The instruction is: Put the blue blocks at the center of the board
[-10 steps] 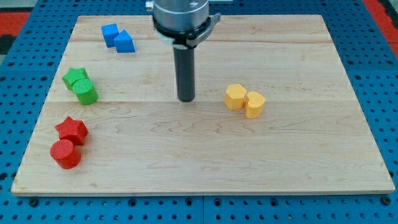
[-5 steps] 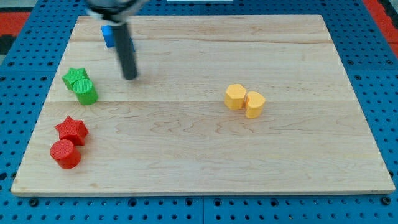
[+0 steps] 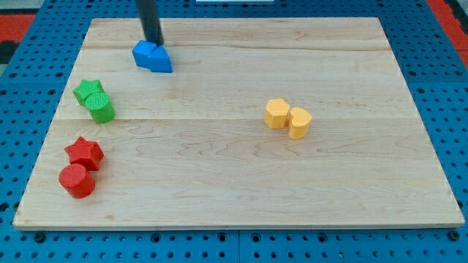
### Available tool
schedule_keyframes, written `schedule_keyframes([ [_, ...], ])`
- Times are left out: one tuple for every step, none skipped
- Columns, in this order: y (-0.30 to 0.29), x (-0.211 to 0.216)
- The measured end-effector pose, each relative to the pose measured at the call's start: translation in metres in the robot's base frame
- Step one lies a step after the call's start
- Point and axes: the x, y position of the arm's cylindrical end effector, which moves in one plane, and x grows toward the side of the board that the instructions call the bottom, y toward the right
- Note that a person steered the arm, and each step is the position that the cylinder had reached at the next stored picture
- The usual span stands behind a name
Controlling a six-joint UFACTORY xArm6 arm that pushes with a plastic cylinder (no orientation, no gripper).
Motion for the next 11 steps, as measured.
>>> schedule_keyframes([
  [-0.044, -0.026],
  [-0.135, -0.042],
  [-0.069, -0.005],
  [-0.006, 0.017],
  [-0.011, 0.035],
  [-0.044, 0.031],
  [-0.048, 0.049],
  [-0.038, 0.07],
  [0.027, 0.074],
  [0.041, 0.133],
  [-0.03, 0.197],
])
